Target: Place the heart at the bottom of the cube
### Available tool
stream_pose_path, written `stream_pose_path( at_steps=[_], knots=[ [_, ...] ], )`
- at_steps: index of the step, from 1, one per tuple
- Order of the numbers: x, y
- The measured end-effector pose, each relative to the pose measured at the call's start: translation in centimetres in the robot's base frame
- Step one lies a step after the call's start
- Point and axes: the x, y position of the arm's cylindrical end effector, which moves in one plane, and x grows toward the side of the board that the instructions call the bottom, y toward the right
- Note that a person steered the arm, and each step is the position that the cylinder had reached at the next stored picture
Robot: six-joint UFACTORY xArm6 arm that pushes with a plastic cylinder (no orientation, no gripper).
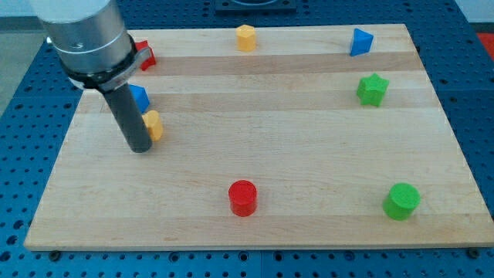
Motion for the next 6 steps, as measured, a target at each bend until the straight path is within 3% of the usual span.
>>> stream_pose_path(
  at_steps=[1,2,6],
  knots=[
    [2.3,3.0],
    [-0.7,4.4],
    [-4.0,0.2]
  ],
)
